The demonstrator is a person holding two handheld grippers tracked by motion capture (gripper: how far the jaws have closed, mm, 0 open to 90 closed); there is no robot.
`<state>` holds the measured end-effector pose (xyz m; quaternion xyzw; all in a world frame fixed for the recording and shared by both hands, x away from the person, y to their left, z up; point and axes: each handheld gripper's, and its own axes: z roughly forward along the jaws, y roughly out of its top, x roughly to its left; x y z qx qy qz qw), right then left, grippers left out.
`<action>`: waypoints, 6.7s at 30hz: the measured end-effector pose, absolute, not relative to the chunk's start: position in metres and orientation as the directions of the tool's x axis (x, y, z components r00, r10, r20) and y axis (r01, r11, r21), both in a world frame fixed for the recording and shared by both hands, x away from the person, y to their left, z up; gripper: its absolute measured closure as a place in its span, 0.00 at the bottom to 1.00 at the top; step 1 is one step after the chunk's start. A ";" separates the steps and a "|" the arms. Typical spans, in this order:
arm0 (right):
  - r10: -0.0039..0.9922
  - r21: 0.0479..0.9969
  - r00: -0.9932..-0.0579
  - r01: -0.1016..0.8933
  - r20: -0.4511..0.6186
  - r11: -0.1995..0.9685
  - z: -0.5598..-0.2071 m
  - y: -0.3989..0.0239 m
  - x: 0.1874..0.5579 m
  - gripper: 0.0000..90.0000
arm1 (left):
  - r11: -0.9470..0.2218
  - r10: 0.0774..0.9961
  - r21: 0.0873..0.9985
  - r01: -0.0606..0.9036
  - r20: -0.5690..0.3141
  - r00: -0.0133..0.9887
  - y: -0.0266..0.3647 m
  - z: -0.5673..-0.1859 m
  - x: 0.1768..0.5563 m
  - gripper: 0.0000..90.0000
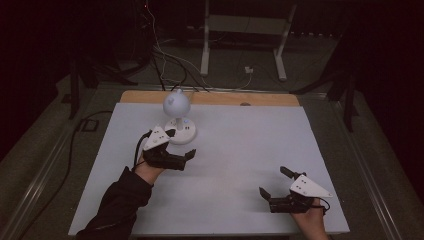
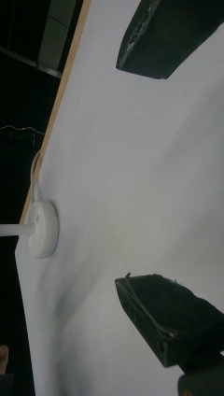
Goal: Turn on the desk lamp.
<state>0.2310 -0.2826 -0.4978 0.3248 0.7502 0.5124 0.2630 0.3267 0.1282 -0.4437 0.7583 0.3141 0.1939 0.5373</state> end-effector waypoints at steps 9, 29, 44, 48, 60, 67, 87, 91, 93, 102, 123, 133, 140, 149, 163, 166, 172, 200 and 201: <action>0.756 0.940 -0.652 0.222 -0.054 0.258 -0.498 -0.284 0.231 0.00 | -0.181 0.721 0.934 0.308 -0.087 0.688 0.121 -0.448 0.343 0.00; 0.750 0.942 -0.659 0.222 -0.046 0.252 -0.498 -0.284 0.231 0.00 | -0.210 0.820 0.898 0.386 -0.053 0.570 0.114 -0.469 0.374 0.26; 0.750 0.941 -0.660 0.223 -0.046 0.254 -0.498 -0.284 0.231 0.00 | -0.226 0.901 0.915 0.335 0.065 0.430 0.107 -0.485 0.382 0.77; 0.750 0.942 -0.659 0.222 -0.046 0.253 -0.498 -0.285 0.231 0.00 | -0.211 0.918 0.913 0.349 0.062 0.393 0.104 -0.492 0.383 0.80; 0.754 0.942 -0.656 0.220 -0.049 0.252 -0.497 -0.286 0.230 0.00 | -0.095 0.948 0.898 0.430 -0.049 0.313 0.096 -0.506 0.390 0.97; 0.753 0.943 -0.656 0.214 -0.054 0.254 -0.496 -0.286 0.229 0.00 | -0.114 0.952 0.873 0.474 -0.041 0.304 0.088 -0.511 0.392 1.00; 0.752 0.943 -0.657 0.216 -0.051 0.253 -0.495 -0.287 0.230 0.00 | -0.189 0.954 0.840 0.509 0.034 0.298 0.082 -0.520 0.399 1.00; 0.750 0.943 -0.659 0.216 -0.052 0.255 -0.496 -0.287 0.229 0.00 | -0.206 0.951 0.834 0.511 0.048 0.305 0.081 -0.519 0.400 1.00; 0.750 0.942 -0.660 0.218 -0.051 0.255 -0.496 -0.287 0.230 0.00 | -0.211 0.950 0.834 0.511 0.051 0.309 0.082 -0.519 0.400 1.00; 0.749 0.942 -0.660 0.217 -0.051 0.256 -0.496 -0.286 0.230 0.00 | -0.218 0.947 0.847 0.484 0.065 0.314 0.078 -0.517 0.397 1.00; 0.748 0.943 -0.661 0.216 -0.048 0.252 -0.495 -0.286 0.229 0.00 | -0.163 0.960 0.831 0.531 0.011 0.278 0.075 -0.496 0.387 0.38; 0.749 0.944 -0.661 0.218 -0.045 0.249 -0.496 -0.287 0.229 0.00 | -0.172 0.929 0.811 0.559 -0.055 0.366 0.077 -0.482 0.380 0.02; 0.750 0.944 -0.660 0.219 -0.043 0.247 -0.496 -0.287 0.229 0.00 | -0.187 0.888 0.804 0.564 -0.107 0.447 0.084 -0.469 0.373 0.00; 0.748 0.944 -0.662 0.218 -0.044 0.248 -0.496 -0.286 0.229 0.00 | -0.205 0.831 0.801 0.562 -0.160 0.532 0.101 -0.452 0.366 0.00; 0.750 0.943 -0.660 0.223 -0.042 0.249 -0.496 -0.285 0.230 0.00 | -0.256 0.762 0.812 0.525 -0.164 0.626 0.130 -0.440 0.343 0.00; 0.750 0.942 -0.660 0.224 -0.043 0.251 -0.497 -0.285 0.230 0.00 | -0.270 0.756 0.818 0.508 -0.147 0.638 0.134 -0.438 0.334 0.00; 0.749 0.941 -0.661 0.222 -0.046 0.254 -0.497 -0.284 0.230 0.00 | -0.285 0.745 0.824 0.489 -0.131 0.654 0.145 -0.437 0.315 0.00; 0.748 0.938 -0.662 0.225 -0.050 0.262 -0.497 -0.283 0.230 0.00 | -0.290 0.724 0.825 0.485 -0.142 0.675 0.189 -0.477 0.250 0.00; 0.748 0.938 -0.662 0.225 -0.051 0.263 -0.497 -0.283 0.230 0.00 | -0.291 0.722 0.825 0.485 -0.143 0.677 0.190 -0.479 0.249 0.00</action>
